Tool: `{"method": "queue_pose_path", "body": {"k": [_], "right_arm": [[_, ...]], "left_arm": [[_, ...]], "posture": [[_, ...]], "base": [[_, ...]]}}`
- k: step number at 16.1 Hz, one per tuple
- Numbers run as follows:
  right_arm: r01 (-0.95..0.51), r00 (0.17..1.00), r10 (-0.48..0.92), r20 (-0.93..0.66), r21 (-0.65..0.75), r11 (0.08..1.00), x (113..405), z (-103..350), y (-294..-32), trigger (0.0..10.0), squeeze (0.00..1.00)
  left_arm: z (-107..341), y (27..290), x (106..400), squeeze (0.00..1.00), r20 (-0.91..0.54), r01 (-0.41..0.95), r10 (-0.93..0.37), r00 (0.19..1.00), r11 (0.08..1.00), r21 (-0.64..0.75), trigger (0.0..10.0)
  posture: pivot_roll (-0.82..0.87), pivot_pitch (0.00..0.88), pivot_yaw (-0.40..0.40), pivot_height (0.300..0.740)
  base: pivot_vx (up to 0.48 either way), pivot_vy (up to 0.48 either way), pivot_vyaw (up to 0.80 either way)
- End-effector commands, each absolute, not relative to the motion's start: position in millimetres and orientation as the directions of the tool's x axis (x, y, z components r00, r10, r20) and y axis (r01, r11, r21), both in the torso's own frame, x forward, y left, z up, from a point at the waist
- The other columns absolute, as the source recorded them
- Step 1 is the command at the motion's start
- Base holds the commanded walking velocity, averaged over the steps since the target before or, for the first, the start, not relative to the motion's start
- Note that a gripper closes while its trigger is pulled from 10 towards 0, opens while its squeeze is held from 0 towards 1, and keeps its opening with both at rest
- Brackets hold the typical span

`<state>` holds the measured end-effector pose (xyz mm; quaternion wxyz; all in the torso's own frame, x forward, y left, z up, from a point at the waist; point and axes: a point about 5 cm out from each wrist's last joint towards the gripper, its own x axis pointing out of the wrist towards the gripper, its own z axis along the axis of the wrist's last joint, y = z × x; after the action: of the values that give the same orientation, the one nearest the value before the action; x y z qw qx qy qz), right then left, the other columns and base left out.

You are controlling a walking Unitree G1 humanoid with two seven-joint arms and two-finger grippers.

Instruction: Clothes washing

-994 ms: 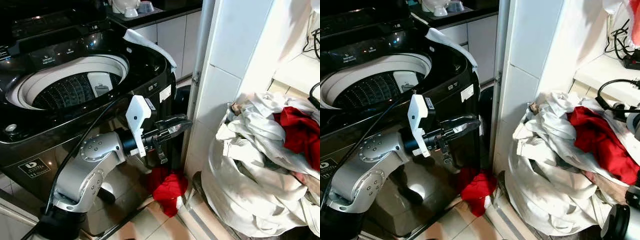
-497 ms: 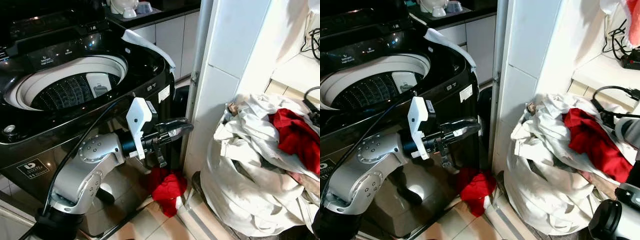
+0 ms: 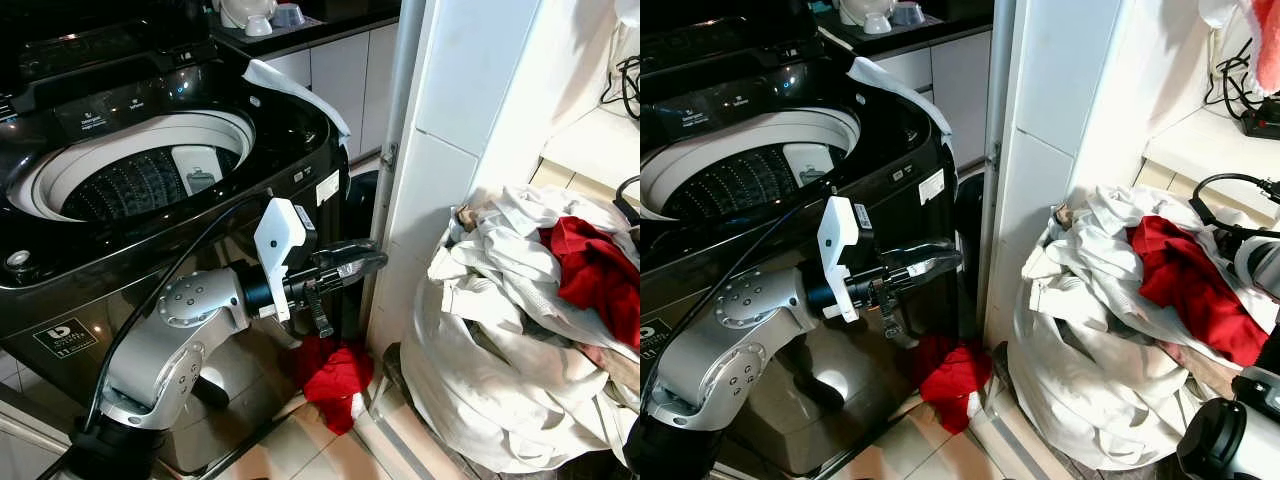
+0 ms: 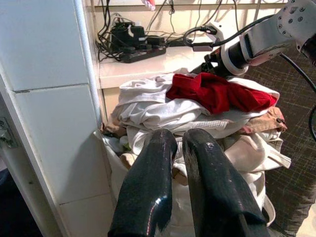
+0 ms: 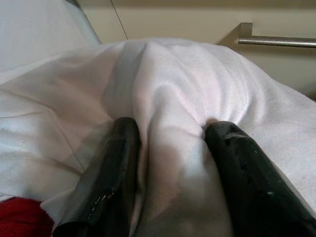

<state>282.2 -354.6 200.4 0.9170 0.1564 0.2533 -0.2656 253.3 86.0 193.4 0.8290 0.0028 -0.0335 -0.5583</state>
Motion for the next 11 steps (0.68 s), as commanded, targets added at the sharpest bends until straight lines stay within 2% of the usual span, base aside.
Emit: {"method": "queue_pose_path", "body": {"k": [1, 11], "right_arm": [[0.558, 0.731, -0.395, -0.556, 0.154, 0.816, 285, 200, -350, 0.0, 0.0], [0.542, 0.766, -0.414, -0.492, 0.147, 0.827, 288, 217, -347, 0.0, 0.0]], "left_arm": [[194, 86, 251, 0.0, 0.049, 0.928, -0.929, 0.367, 0.369, 0.05, 10.0], [194, 87, 253, 0.0, 0.053, 0.924, -0.925, 0.377, 0.38, 0.051, 10.0]], "posture": [[-0.08, 0.0, 0.041, 0.74], [-0.08, 0.0, 0.039, 0.74]], "base": [[0.0, 0.0, 0.0], [0.0, 0.0, 0.0]]}}
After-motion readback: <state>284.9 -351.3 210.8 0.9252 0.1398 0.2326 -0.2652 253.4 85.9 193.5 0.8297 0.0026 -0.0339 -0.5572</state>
